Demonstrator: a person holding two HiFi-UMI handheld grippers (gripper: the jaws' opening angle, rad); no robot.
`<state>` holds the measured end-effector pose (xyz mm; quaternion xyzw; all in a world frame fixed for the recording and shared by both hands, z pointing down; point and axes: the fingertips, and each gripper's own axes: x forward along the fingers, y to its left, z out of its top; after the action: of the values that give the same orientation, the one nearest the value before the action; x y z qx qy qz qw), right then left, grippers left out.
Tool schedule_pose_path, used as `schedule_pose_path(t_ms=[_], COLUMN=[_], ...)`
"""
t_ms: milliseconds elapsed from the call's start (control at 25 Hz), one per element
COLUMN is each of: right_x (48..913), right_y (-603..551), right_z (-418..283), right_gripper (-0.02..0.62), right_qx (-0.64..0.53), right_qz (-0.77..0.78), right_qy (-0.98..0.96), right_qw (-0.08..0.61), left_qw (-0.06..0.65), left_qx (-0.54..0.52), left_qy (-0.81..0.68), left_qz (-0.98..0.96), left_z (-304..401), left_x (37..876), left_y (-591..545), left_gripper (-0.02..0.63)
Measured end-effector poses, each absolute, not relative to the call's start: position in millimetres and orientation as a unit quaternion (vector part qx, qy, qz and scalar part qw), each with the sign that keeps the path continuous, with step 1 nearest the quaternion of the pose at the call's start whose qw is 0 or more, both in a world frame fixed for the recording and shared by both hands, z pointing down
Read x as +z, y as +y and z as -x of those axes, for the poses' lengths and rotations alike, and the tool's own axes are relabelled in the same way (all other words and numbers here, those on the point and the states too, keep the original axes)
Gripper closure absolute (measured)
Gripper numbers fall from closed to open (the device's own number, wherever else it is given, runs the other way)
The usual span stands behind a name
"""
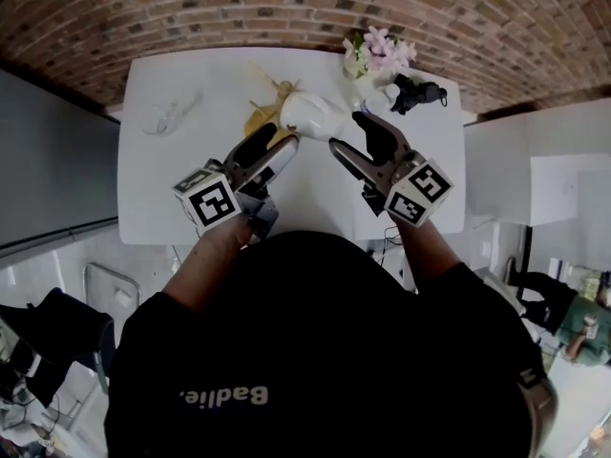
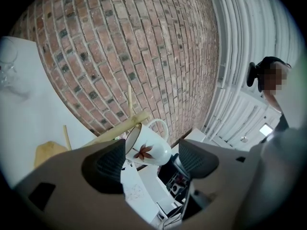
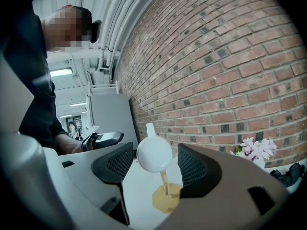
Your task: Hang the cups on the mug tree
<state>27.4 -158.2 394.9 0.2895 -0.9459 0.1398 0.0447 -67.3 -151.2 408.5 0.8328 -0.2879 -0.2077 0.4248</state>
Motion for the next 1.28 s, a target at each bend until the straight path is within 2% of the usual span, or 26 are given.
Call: schedule_pose_path(t_ms=[240, 440, 640, 800, 1120, 1280], right_x=[381, 367, 355, 352, 345, 347], right_y=[-150, -132, -105, -88, -75, -71], right_z=[-38, -39, -25, -14, -1, 5], right_gripper=[0.302, 0.302, 0.307, 0.394, 0.511, 0.541], right_qx=[0.132, 0.128, 0.125, 0.120, 0.113, 0.111], right_qz=[-0.304, -0.307, -0.292, -0.282, -0.280, -0.277], right_qy=[-0.943, -0.943, -0.948, -0.952, -0.953, -0.954], right_qw=[0.035, 0.022, 0.012, 0.009, 0.002, 0.008], left_qw=[0.396, 0.337, 0.277, 0.247, 0.199, 0.192], left_qx=[-0.179, -0.141, -0.101, -0.076, -0.044, -0.035], left_qy=[-0.291, -0.295, -0.303, -0.308, -0.290, -0.284], left_qz=[-0.852, -0.883, -0.906, -0.916, -0.935, -0.939], left_z=[72, 72, 76, 75, 60, 55], left_x=[396, 374, 355, 350, 341, 346], left_y=[-141, -128, -112, -100, -82, -77], left_gripper=[0.270, 0.270, 0.301, 0.336, 0.410, 0.463])
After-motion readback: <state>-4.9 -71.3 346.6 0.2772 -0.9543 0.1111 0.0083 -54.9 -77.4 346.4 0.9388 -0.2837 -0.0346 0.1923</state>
